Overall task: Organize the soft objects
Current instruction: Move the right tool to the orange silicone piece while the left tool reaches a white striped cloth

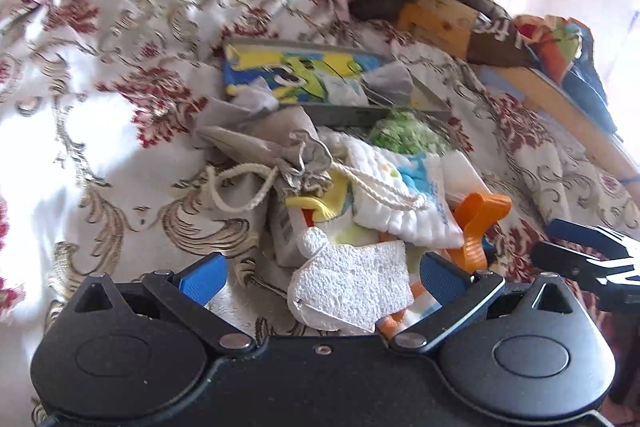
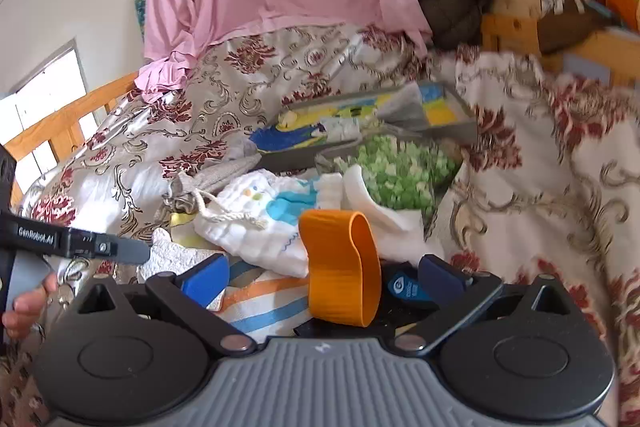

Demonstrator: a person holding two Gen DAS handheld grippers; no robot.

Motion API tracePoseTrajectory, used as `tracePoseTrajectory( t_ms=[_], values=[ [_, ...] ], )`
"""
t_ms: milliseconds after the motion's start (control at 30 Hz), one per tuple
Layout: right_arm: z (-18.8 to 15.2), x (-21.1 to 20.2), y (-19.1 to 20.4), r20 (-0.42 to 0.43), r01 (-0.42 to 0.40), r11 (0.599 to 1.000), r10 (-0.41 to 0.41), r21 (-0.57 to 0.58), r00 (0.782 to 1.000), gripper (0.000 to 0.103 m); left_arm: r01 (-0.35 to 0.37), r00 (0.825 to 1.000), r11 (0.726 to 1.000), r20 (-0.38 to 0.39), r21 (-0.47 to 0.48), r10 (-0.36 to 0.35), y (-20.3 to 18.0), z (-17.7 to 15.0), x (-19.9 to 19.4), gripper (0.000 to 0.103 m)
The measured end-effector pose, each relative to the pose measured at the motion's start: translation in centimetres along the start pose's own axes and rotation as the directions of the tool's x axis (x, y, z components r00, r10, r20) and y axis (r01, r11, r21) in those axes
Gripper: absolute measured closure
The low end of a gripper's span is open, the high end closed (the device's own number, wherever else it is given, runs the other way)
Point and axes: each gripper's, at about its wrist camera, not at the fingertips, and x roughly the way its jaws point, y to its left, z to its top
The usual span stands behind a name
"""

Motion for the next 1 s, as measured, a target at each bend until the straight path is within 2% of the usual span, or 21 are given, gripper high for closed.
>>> tracePoseTrajectory(
  t_ms=[167,333,533,800,1000],
  values=[
    [0.3,1.8,-2.0,-0.050,-0.009,0.993,0.015,0.116,0.999,0.000,0.068,0.995,0.997,-0.069,-0.026,-0.070,1.0,0.3,1.8,0.001],
    [0.8,3.4,-3.4,-0.052,-0.030,0.984,0.040,0.177,0.998,0.001,0.109,0.990,0.993,-0.081,-0.045,-0.113,1.4,0.1,2.4,0.001],
    [1.4,5.0,-3.0,-0.034,-0.083,0.989,0.088,0.119,0.996,0.001,0.179,0.979,0.973,-0.076,-0.144,-0.191,2.1,-0.3,2.6,0.002],
    [1.6,4.5,-1.6,0.017,-0.152,0.987,0.152,0.048,0.988,0.003,0.212,0.970,0.970,-0.093,-0.118,-0.223,0.9,-0.4,1.8,0.008],
    [1.7,4.0,-1.0,-0.002,-0.209,0.977,0.209,0.046,0.978,0.009,0.237,0.967,0.967,-0.069,-0.091,-0.243,-0.5,-0.4,0.5,0.010]
  ],
)
